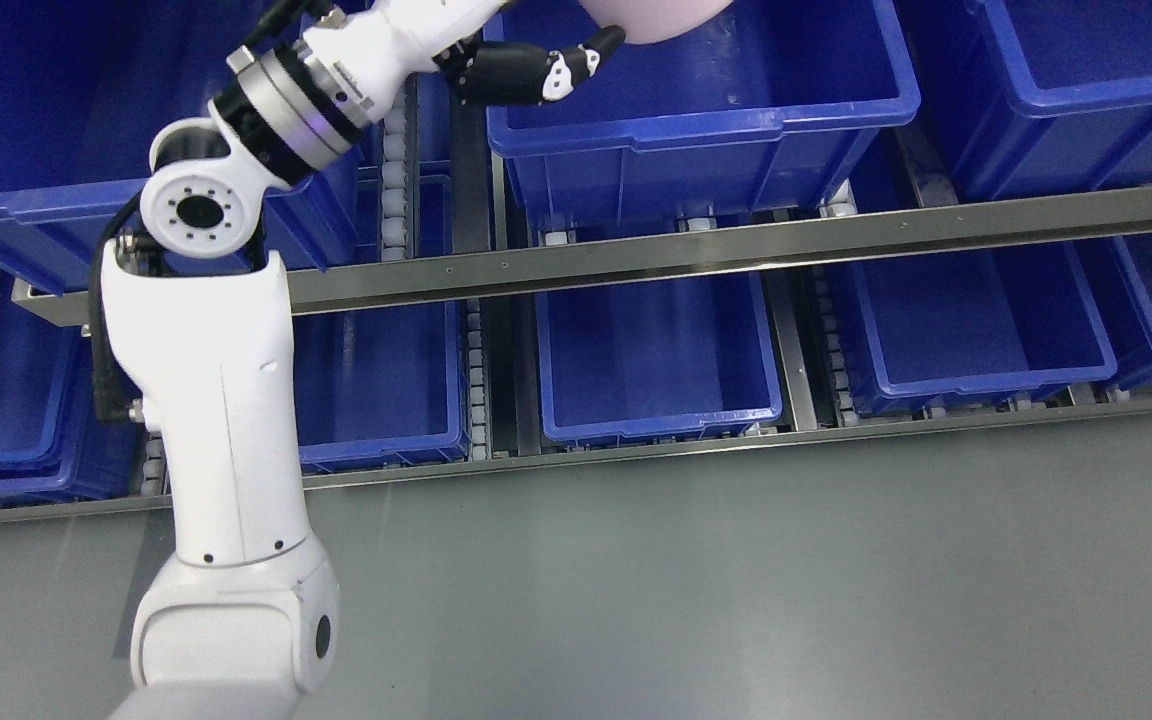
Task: Stack pink IKEA bowls on left shelf middle
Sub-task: 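Lower the bowls into the middle-shelf blue bin and release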
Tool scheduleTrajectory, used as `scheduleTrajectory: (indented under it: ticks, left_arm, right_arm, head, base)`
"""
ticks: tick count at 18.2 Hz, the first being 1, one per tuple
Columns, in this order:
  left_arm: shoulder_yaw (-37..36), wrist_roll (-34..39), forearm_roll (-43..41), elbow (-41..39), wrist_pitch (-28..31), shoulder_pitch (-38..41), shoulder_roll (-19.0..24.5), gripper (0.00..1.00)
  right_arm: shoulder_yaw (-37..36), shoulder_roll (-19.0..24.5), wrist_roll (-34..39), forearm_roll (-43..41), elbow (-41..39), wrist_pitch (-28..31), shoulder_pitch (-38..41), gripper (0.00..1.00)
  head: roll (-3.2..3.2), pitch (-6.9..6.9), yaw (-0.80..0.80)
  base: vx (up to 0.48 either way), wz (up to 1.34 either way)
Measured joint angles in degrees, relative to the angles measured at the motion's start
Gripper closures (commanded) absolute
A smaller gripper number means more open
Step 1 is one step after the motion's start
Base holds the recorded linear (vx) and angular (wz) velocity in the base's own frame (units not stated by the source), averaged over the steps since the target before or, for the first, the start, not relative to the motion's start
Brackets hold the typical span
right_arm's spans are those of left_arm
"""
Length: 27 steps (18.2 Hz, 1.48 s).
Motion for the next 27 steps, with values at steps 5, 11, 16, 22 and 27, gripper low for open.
scheduleTrajectory:
  ticks: [5,11,16,22,27]
  left_arm:
    - [-2.78,0.29,-2.37,11.24,0.05,-7.01,1.15,0.94]
    - [-4.92,2.35,-3.96,24.02,0.12,-12.75,1.93,0.92]
    - [-6.31,4.51,-5.85,31.59,-0.18,-14.26,1.14,0.79]
    - [-7.23,10.51,-6.72,36.79,0.7,-14.48,0.64,0.39]
    - [-7.52,16.2,-6.86,39.3,0.82,-14.44,0.38,0.16]
  right_arm:
    - [0.0,0.0,0.0,0.0,0.0,0.0,0.01,0.0]
    - [0.0,0.0,0.0,0.0,0.0,0.0,0.0,0.0]
    - [0.0,0.0,0.0,0.0,0.0,-0.01,-0.01,0.0]
    - [0.0,0.0,0.0,0.0,0.0,-0.01,-0.01,0.0]
    - [0.0,0.0,0.0,0.0,0.0,-0.01,-0.01,0.0]
  head:
    - [0.0,0.0,0.0]
    - [0.0,0.0,0.0]
    - [0.0,0.0,0.0]
    - [0.0,0.0,0.0]
    - [0.0,0.0,0.0]
  base:
    - [-0.005,-0.04]
    - [-0.001,0.0]
    - [-0.001,0.0]
    - [0.0,0.0]
    - [0.0,0.0]
